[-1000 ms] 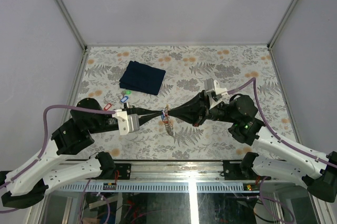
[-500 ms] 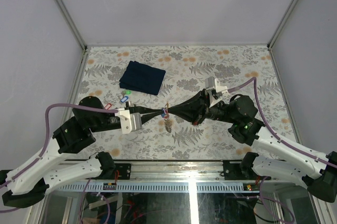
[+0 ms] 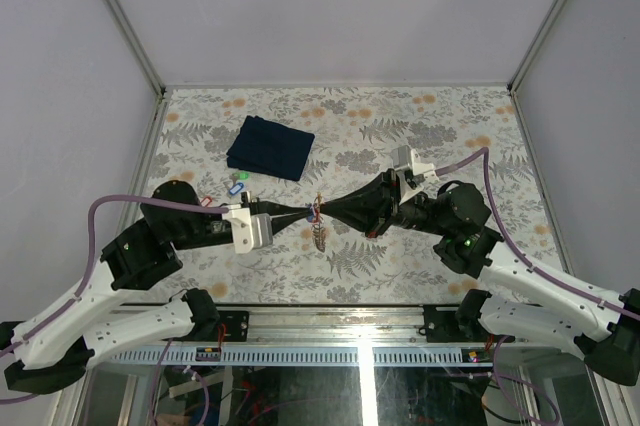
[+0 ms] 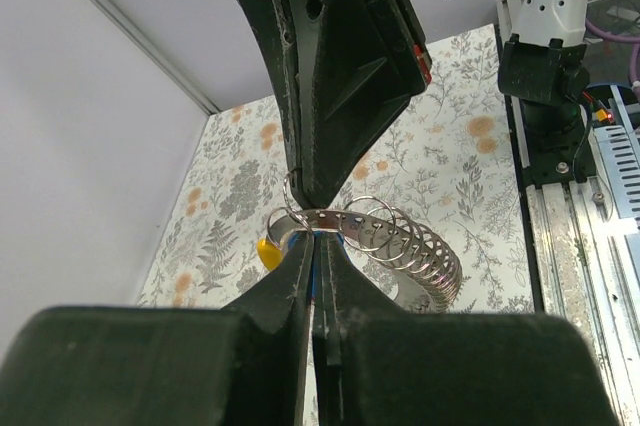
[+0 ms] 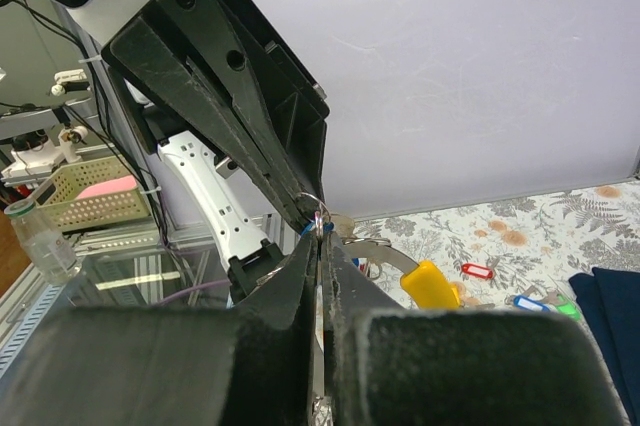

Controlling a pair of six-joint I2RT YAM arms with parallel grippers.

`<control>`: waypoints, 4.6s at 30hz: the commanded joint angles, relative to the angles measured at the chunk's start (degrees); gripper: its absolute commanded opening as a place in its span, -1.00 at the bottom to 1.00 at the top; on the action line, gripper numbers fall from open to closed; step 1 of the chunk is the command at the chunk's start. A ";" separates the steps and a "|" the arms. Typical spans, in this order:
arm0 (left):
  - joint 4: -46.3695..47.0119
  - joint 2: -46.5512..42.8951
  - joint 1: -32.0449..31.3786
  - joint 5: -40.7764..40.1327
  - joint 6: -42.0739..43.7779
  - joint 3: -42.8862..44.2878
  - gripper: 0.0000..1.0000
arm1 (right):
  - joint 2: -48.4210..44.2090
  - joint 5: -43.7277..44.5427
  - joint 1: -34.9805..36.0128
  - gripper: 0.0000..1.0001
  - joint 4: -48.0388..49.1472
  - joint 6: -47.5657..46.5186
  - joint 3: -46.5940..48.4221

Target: Put the keys on the keyring

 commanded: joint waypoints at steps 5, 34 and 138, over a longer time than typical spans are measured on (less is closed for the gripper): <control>-1.51 0.73 0.16 1.75 0.53 1.87 -1.00 | -1.78 2.90 0.38 -1.00 6.36 0.41 0.79; -6.38 4.07 0.11 2.78 2.59 3.79 -1.00 | -3.38 7.73 0.34 -1.00 10.96 1.92 -1.31; 45.47 1.03 0.16 6.62 -30.03 -14.30 -0.84 | -7.27 -4.65 0.39 -1.00 8.11 -9.68 1.53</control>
